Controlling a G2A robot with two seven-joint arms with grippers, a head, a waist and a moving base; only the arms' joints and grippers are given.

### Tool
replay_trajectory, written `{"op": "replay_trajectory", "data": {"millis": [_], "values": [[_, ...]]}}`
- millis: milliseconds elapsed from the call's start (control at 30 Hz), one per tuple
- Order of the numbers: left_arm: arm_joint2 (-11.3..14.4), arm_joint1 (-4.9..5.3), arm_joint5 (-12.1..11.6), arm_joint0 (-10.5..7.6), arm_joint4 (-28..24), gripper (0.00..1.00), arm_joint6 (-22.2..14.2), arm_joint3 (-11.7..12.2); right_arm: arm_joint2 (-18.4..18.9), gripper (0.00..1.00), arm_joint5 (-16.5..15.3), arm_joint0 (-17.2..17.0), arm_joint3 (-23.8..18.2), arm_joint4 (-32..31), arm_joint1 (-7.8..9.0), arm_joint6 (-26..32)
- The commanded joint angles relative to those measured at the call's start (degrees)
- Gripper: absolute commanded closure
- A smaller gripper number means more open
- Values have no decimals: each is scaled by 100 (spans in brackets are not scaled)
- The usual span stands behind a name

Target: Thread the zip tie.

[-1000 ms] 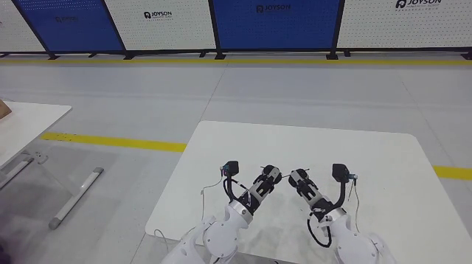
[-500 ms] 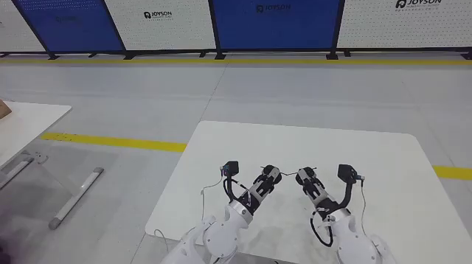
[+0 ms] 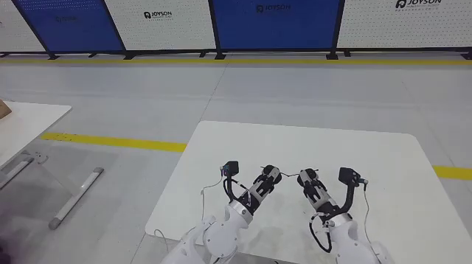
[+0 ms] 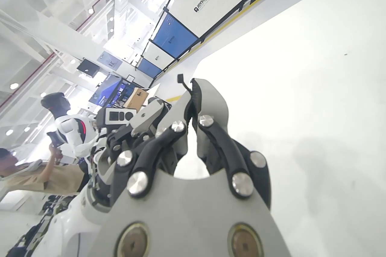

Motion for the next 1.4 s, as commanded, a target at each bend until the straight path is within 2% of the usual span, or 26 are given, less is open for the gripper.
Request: {"op": "replay_trajectory", "data": {"millis": [0,33,100,133,167,233,333,367,400,533,600,633,767,1067,1167,1367], "values": [[0,0,0,0,0,100,0,0,14,100,-2,23,18,86,-4,89],[0,0,0,0,0,100,0,0,21,92,-6,36,30,135,-6,130],[0,0,0,0,0,100,0,0,30,60,-25,53,47,196,-10,186],[0,0,0,0,0,100,0,0,37,53,-37,61,57,230,-11,217],[0,0,0,0,0,100,0,0,43,51,-50,66,62,253,-13,231],[0,0,0,0,0,100,0,0,58,34,-98,74,65,285,-14,247],[0,0,0,0,0,100,0,0,90,31,-237,50,40,239,-8,209],[0,0,0,0,0,100,0,0,96,25,-269,30,29,179,-4,194],[0,0,0,0,0,100,0,0,100,23,-282,13,18,155,-2,194],[0,0,0,0,0,100,0,0,154,29,-329,-88,-36,110,12,216],[0,0,0,0,0,100,0,0,186,46,-339,-150,-34,55,24,256],[0,0,0,0,0,100,0,0,193,51,-336,-169,-24,17,29,280],[0,0,0,0,0,100,0,0,177,59,-345,-190,3,-93,36,345],[0,0,0,0,0,100,0,0,107,85,-407,-126,40,-105,21,394],[0,0,0,0,0,100,0,0,116,100,-421,-110,61,-98,20,412],[0,0,0,0,0,100,0,0,155,100,-446,-90,62,-30,19,446]]}}
